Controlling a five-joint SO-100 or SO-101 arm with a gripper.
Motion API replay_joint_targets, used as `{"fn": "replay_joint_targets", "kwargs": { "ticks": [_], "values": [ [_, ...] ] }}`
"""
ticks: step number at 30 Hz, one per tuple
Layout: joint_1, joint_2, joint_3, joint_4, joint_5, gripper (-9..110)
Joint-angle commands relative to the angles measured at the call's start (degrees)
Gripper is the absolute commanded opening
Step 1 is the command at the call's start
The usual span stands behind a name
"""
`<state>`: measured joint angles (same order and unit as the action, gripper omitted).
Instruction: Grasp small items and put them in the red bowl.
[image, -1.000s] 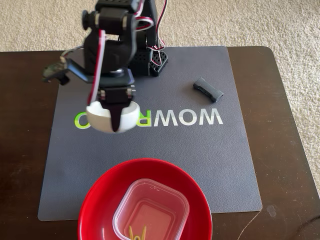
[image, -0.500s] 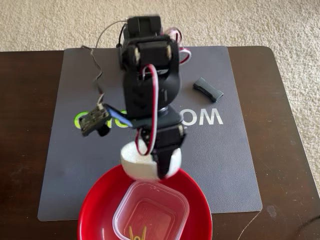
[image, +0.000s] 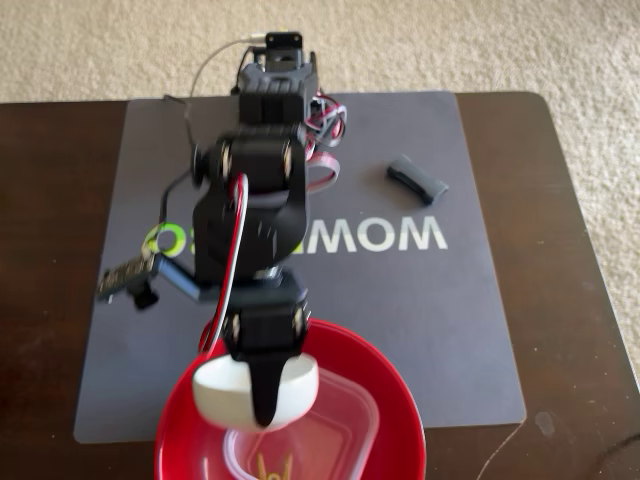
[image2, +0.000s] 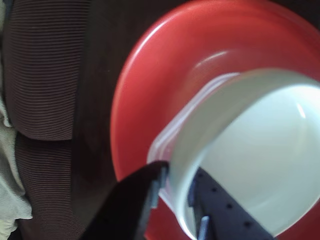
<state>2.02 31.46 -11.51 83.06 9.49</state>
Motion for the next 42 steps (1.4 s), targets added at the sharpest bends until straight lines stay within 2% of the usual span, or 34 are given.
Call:
{"fn": "replay_joint_targets", "kwargs": {
  "ticks": [1,8,15,17,19,24,31,36,42],
  "values": [
    [0.18,-0.70,-3.60,-0.79,1.05,27],
    [-1.67,0.26,-3.60,1.05,3.96,33],
    [-8.96,10.55,-2.11,15.73,8.61,34],
    [-10.11,22.06,17.93,15.38,9.58,33],
    [-12.66,30.59,32.78,15.38,15.38,32],
    [-21.88,48.60,70.05,15.12,40.78,33],
    [-32.70,65.92,113.29,7.65,63.19,32],
    [-44.47,77.87,131.31,0.88,66.88,33],
    [-54.67,84.99,145.20,-10.28,61.26,33]
  ]
}}
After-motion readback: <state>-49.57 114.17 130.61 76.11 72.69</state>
